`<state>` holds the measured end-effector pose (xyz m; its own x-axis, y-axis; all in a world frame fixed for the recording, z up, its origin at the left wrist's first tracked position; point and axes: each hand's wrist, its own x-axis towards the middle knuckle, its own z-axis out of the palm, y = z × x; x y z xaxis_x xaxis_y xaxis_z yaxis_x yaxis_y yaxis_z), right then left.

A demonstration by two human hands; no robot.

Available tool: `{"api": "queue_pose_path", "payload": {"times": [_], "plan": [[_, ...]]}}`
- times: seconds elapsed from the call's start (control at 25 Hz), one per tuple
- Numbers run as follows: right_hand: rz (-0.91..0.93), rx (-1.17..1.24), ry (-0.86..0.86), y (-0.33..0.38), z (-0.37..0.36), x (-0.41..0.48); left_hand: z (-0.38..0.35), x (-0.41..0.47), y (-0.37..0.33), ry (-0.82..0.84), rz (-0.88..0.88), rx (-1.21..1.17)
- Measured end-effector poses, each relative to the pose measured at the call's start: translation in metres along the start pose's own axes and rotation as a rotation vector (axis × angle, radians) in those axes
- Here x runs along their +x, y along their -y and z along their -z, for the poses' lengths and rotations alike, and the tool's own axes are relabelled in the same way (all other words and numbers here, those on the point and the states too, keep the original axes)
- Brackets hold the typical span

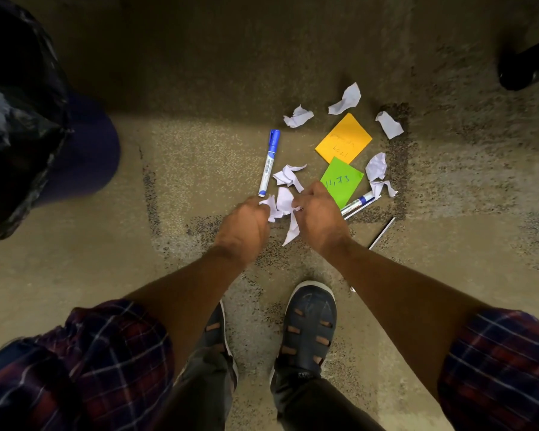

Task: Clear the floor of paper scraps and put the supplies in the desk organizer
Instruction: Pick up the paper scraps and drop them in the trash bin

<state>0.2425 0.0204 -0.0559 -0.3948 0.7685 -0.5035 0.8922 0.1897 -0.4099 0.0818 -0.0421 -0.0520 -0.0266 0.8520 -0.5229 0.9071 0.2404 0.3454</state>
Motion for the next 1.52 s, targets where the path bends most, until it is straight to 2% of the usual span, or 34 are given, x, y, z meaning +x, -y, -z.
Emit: {"api": "queue_pose_path", "payload": {"times": [0.08, 0.16, 0.28, 0.4, 0.6, 0.76, 0.88, 1.12, 1.24, 1.4, 1.52], "plan": [[-0.13, 0.14, -0.035, 0.002, 0.01, -0.006, 0.012, -0.009, 0.001, -0.055, 0.077, -0.154], [-0.345, 0.394, -0.072, 0.012, 0.025, -0.014, 0.028, -0.026, 0.002, -0.1, 0.179, -0.355], [-0.609, 0.85, -0.065, 0.043, 0.057, -0.032, 0.059, -0.055, 0.005, -0.132, 0.434, -0.836], [-0.638, 1.068, -0.044, 0.08, 0.093, -0.046, 0.101, -0.081, 0.007, -0.224, 0.535, -1.114], [-0.54, 1.309, -0.01, 0.167, 0.147, -0.059, 0.19, -0.126, 0.025, -0.455, 0.563, -1.297], [-0.427, 1.411, 0.125, 0.255, 0.169, -0.061, 0.257, -0.161, 0.051, -0.663, 0.586, -1.392], [-0.376, 1.484, 0.178, 0.321, 0.169, -0.052, 0.29, -0.178, 0.084, -0.784, 0.69, -1.402], [-0.353, 1.27, 0.193, 0.41, 0.145, -0.027, 0.315, -0.181, 0.147, -0.745, 0.906, -1.432], [-0.367, 1.214, 0.232, 0.427, 0.141, -0.017, 0.317, -0.175, 0.164, -0.751, 0.933, -1.418], [-0.355, 1.231, 0.373, 0.435, 0.149, -0.011, 0.32, -0.168, 0.177, -0.754, 0.995, -1.451], [-0.356, 1.252, 0.401, 0.431, 0.156, -0.014, 0.318, -0.169, 0.176, -0.758, 1.016, -1.414]]}}
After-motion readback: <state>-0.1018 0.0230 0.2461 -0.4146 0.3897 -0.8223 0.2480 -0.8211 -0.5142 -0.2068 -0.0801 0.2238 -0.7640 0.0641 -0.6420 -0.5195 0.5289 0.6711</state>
